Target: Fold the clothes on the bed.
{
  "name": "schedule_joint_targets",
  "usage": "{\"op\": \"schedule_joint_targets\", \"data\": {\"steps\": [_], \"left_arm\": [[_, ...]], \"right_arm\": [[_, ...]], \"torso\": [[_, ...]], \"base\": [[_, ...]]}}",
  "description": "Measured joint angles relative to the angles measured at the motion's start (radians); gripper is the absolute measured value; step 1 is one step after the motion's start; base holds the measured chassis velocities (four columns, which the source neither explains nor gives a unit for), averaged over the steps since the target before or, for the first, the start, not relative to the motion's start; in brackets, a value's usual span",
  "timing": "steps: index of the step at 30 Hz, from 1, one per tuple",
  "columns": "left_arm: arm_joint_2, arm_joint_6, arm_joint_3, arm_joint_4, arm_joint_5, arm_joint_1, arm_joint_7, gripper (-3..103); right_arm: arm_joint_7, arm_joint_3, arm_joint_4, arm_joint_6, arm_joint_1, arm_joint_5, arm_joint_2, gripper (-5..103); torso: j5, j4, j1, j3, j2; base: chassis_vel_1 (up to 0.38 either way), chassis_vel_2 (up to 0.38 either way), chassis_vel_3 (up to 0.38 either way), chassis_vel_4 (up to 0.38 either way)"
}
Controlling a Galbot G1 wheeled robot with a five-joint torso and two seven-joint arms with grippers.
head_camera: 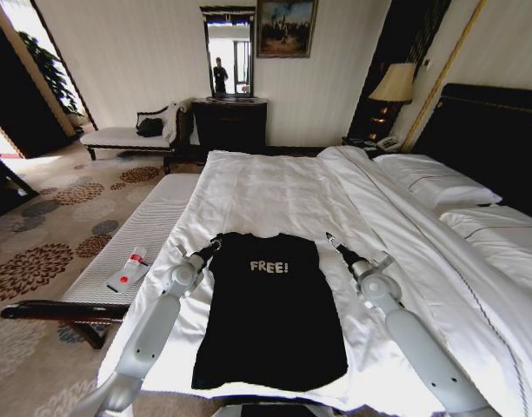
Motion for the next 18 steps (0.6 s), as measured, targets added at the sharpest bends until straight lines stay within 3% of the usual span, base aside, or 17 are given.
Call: {"op": "schedule_joint_targets", "data": {"steps": [17,18], "left_arm": [[-0.044,0.003,0.074,0.048,0.037,-0.028,-0.006,-2],[-0.045,0.002,0.079,0.042,0.044,-0.024,-0.007,2]], "right_arm": [[0.002,-0.001,-0.013,0.000,0.000,-0.017,0.012,100],[0.002,-0.002,-0.014,0.000,0.000,-0.019,0.013,100]], "torso": [[0.0000,0.0000,0.000,0.000,0.000],[-0.0001,0.0000,0.000,0.000,0.000]], "base": [[0.000,0.000,0.000,0.000],[0.000,0.000,0.000,0.000]]}}
